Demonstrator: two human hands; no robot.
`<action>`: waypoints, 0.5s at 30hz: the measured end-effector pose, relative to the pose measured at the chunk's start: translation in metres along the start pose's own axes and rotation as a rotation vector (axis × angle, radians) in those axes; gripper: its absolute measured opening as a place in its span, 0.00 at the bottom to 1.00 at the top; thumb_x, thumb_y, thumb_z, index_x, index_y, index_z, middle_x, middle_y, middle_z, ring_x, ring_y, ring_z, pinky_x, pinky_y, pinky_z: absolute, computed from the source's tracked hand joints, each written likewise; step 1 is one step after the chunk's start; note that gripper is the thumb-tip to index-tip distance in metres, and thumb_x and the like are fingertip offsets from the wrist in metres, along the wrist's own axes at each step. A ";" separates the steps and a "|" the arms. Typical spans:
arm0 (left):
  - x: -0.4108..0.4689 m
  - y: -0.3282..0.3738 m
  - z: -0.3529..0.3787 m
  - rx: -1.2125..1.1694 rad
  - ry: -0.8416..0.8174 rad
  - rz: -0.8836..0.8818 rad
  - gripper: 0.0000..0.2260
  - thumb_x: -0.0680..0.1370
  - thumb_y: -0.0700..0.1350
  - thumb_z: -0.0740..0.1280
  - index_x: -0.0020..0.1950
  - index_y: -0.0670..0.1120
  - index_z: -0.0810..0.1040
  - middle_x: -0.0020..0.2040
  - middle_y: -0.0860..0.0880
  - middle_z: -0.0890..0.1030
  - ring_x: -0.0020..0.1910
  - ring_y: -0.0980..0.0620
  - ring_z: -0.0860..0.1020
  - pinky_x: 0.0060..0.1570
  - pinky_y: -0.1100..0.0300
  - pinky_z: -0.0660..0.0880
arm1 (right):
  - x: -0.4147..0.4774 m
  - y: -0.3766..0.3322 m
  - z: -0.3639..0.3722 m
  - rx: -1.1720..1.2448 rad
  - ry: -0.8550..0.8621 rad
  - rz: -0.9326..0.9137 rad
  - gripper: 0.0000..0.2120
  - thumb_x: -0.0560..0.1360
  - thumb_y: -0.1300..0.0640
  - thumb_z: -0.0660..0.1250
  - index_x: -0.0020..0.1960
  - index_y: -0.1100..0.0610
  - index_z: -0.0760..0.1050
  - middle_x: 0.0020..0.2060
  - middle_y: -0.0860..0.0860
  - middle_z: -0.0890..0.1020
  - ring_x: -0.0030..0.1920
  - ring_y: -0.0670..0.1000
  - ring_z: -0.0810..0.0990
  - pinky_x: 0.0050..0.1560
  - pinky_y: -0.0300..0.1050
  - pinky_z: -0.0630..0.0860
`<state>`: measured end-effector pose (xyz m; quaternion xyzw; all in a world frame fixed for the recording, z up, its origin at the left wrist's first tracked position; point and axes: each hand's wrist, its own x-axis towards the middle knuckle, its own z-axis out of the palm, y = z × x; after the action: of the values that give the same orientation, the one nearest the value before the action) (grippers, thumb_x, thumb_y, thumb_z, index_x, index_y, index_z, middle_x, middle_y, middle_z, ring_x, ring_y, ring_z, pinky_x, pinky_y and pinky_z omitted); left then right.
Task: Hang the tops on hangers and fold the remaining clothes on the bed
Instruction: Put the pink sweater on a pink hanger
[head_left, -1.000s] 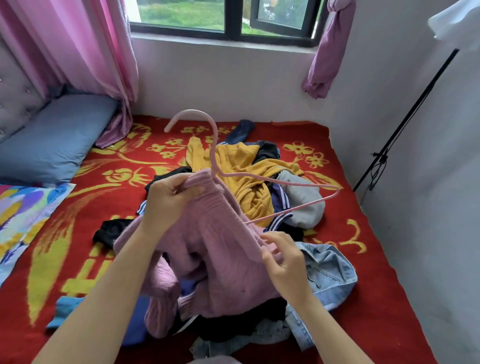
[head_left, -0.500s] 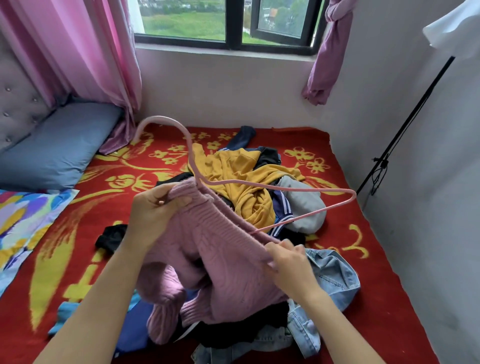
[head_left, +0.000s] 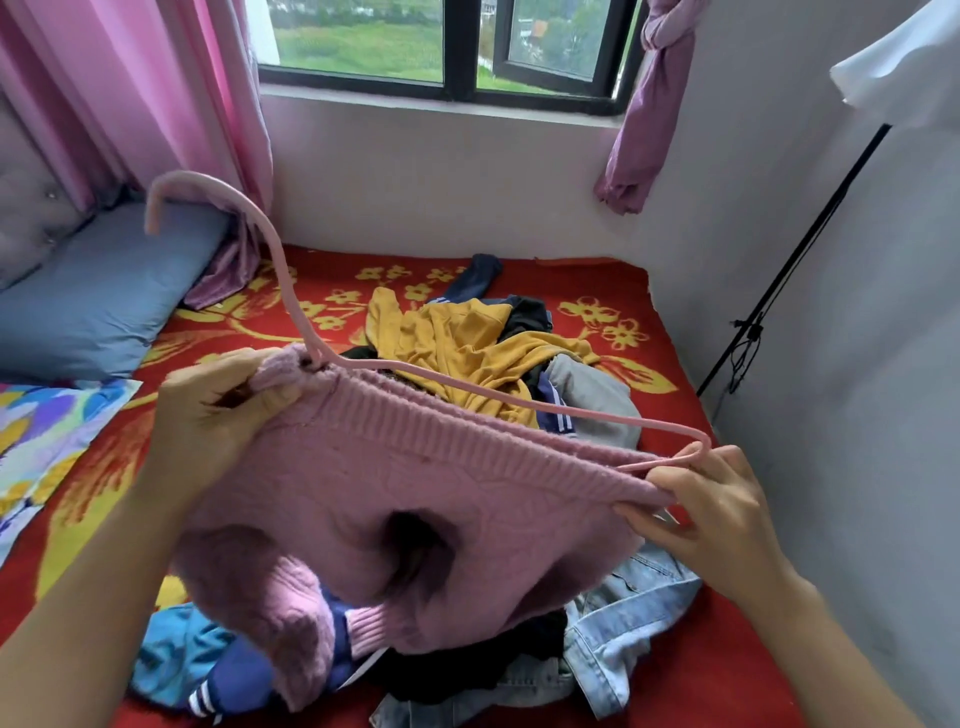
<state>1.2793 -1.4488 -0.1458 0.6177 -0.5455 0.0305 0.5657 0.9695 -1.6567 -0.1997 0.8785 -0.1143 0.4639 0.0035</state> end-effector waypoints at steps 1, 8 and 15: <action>0.000 -0.003 0.001 -0.014 0.016 -0.010 0.10 0.72 0.64 0.64 0.50 0.64 0.80 0.47 0.75 0.77 0.47 0.74 0.75 0.51 0.77 0.68 | 0.003 -0.012 0.002 0.097 0.059 0.168 0.12 0.74 0.40 0.64 0.41 0.46 0.67 0.33 0.44 0.78 0.36 0.38 0.73 0.41 0.29 0.68; 0.001 -0.023 0.007 -0.031 0.079 -0.113 0.07 0.68 0.63 0.68 0.45 0.71 0.78 0.42 0.73 0.78 0.43 0.74 0.75 0.48 0.78 0.68 | 0.037 -0.049 0.042 0.592 0.739 1.012 0.23 0.69 0.36 0.61 0.60 0.45 0.70 0.18 0.43 0.70 0.20 0.40 0.67 0.26 0.29 0.68; -0.001 -0.042 0.006 0.055 0.062 -0.209 0.18 0.75 0.37 0.68 0.44 0.64 0.79 0.40 0.73 0.78 0.41 0.74 0.74 0.45 0.80 0.66 | 0.036 -0.037 0.062 0.504 0.452 0.949 0.13 0.78 0.45 0.56 0.39 0.39 0.77 0.19 0.43 0.70 0.22 0.42 0.67 0.25 0.31 0.67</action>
<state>1.3049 -1.4620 -0.1767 0.6854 -0.4591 0.0054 0.5652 1.0471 -1.6345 -0.2022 0.5842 -0.3779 0.6035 -0.3895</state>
